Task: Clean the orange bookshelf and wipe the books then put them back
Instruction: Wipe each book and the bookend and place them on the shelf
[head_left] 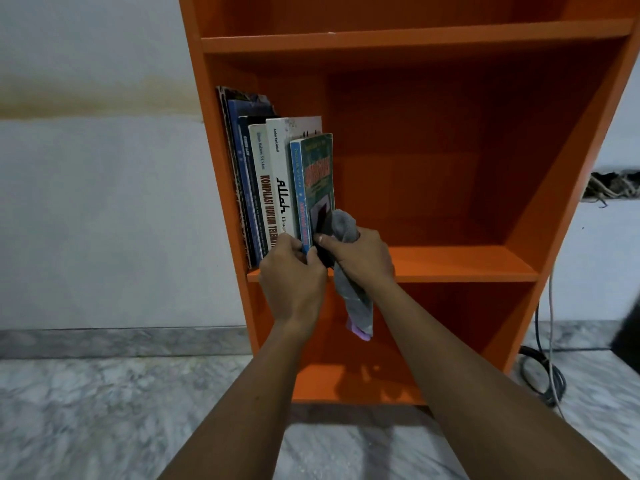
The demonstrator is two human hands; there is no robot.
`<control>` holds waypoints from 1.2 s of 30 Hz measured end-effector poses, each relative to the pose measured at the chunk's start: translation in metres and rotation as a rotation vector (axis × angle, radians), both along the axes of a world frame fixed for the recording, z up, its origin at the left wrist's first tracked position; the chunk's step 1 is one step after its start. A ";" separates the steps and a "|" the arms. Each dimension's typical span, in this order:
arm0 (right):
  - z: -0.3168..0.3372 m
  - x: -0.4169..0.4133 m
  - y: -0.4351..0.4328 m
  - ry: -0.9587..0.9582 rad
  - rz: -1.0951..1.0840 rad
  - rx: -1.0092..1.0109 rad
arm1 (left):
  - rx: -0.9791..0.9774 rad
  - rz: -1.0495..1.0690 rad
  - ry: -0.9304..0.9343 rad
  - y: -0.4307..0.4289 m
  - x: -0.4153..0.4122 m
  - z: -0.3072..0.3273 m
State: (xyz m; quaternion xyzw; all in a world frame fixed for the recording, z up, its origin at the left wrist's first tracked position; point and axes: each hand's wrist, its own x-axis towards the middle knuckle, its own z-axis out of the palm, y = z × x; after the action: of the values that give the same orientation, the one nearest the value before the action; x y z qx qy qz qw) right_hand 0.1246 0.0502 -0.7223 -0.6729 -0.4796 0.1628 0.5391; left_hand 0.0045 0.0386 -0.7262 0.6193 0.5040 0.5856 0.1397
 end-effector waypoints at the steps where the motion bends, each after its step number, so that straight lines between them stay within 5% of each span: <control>1: 0.000 0.000 0.001 -0.001 -0.006 -0.002 | -0.005 0.003 0.000 -0.001 -0.001 0.000; 8: -0.003 0.000 0.002 -0.036 -0.012 0.013 | 0.025 0.106 0.195 0.000 -0.003 -0.006; 29: -0.005 0.001 -0.005 0.147 0.024 0.145 | 0.011 0.137 0.257 -0.003 -0.007 -0.005; 36: 0.001 0.005 -0.016 0.497 -0.013 0.282 | 0.042 0.091 0.378 -0.013 -0.005 -0.001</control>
State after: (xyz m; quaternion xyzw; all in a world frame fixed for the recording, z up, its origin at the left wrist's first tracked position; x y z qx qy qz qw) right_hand 0.1291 0.0337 -0.7209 -0.5337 -0.3462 0.2511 0.7296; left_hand -0.0002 0.0258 -0.7273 0.6975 0.5364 0.4752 0.0031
